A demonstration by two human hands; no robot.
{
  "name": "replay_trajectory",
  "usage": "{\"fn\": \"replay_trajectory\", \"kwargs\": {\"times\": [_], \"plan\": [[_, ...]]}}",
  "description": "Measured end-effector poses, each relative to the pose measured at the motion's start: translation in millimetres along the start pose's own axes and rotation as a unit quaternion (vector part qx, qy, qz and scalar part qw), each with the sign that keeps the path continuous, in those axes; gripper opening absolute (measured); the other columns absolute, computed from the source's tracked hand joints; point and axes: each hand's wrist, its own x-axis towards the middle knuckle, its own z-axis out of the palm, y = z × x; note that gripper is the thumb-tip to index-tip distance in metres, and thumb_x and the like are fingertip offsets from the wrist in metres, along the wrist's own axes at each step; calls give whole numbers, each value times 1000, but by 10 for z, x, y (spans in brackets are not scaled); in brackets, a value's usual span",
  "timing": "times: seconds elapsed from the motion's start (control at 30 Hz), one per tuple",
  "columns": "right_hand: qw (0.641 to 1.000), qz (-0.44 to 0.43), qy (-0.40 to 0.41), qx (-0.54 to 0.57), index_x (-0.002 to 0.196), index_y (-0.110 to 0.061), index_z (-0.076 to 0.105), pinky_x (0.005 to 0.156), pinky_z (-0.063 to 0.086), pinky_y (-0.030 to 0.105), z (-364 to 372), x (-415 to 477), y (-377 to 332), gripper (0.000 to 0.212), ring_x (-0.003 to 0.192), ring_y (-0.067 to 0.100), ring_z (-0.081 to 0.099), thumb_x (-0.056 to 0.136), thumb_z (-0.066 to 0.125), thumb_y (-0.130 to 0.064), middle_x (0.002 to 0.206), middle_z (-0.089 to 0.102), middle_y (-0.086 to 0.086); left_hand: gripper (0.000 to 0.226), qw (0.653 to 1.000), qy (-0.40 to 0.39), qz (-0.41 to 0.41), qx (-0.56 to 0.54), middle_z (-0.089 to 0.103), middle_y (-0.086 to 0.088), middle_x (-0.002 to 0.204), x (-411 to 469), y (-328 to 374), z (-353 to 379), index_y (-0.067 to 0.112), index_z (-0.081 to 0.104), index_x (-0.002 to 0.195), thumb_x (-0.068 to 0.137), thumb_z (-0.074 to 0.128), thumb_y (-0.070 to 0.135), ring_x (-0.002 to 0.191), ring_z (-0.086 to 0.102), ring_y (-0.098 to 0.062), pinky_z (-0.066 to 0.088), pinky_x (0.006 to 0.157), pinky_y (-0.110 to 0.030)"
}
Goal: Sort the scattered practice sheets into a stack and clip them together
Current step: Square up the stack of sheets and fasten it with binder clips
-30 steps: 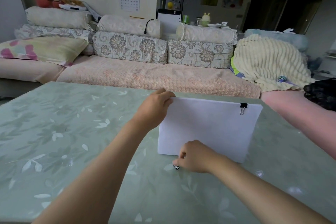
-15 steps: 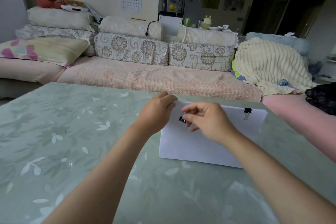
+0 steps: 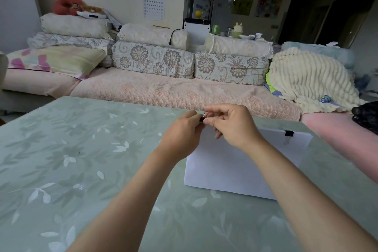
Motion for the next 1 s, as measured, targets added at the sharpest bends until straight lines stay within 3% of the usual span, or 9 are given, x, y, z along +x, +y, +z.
{"fn": "replay_trajectory", "kwargs": {"times": [0.1,0.23,0.37,0.43,0.6,0.67,0.77,0.87,1.0], "plan": [[1000,23,-18,-2,90,-21,73,45,54,28,-46,16,-37,26,60,13,64,78,79,2,74,71,-4,19,1000,0,2,4,46,2,78,7,-2,3,10,64,87,98,50,18,64,46,-20,42,58,-39],[999,38,2,-17,86,-18,73,35,40,24,-112,22,-94,20,48,15,63,77,81,-1,76,75,2,16,1000,-9,-14,3,52,1,83,4,-1,-14,10,67,96,96,52,15,71,48,-18,45,65,-39],[997,36,59,-31,81,-19,76,39,36,18,-154,41,-66,12,34,12,45,77,83,-9,57,70,-5,19,998,-17,-52,-21,66,2,102,9,9,-51,15,68,109,94,55,17,93,58,-14,39,77,-20],[996,36,76,-29,77,-21,77,39,37,18,-136,46,-60,13,33,12,40,77,83,-10,55,68,-7,18,997,-16,-72,-31,68,4,103,13,19,-68,17,68,107,93,58,20,89,56,-11,35,73,-16],[993,39,102,-45,77,-19,79,36,35,18,-7,54,-49,10,30,8,38,78,82,-9,52,64,-6,17,989,1,-137,-64,68,11,89,10,31,-83,21,70,104,89,65,27,78,54,-4,42,68,-14],[992,39,104,-51,78,-18,79,35,37,19,40,55,-50,9,33,9,40,78,82,-9,58,69,0,16,985,4,-153,-79,67,12,86,10,34,-89,21,70,102,88,67,27,79,56,-4,39,66,-6],[991,34,110,-62,78,-18,80,37,40,19,58,71,-30,9,36,7,43,78,82,-9,68,73,3,15,981,4,-173,-93,63,15,81,12,43,-105,21,71,100,87,68,27,75,58,-1,41,63,-5],[990,29,95,-99,81,-15,80,40,38,13,22,82,-29,6,36,-1,48,78,82,-9,65,71,-4,14,972,2,-197,-130,64,15,77,22,25,-123,21,72,97,84,73,26,71,59,5,43,63,-5],[982,25,31,-187,76,-23,80,46,40,15,-85,148,-105,10,40,-2,52,77,83,-14,56,67,-13,16,966,-9,-205,-155,70,10,81,19,8,-151,21,73,94,80,77,25,76,65,-4,46,66,-11]]}}
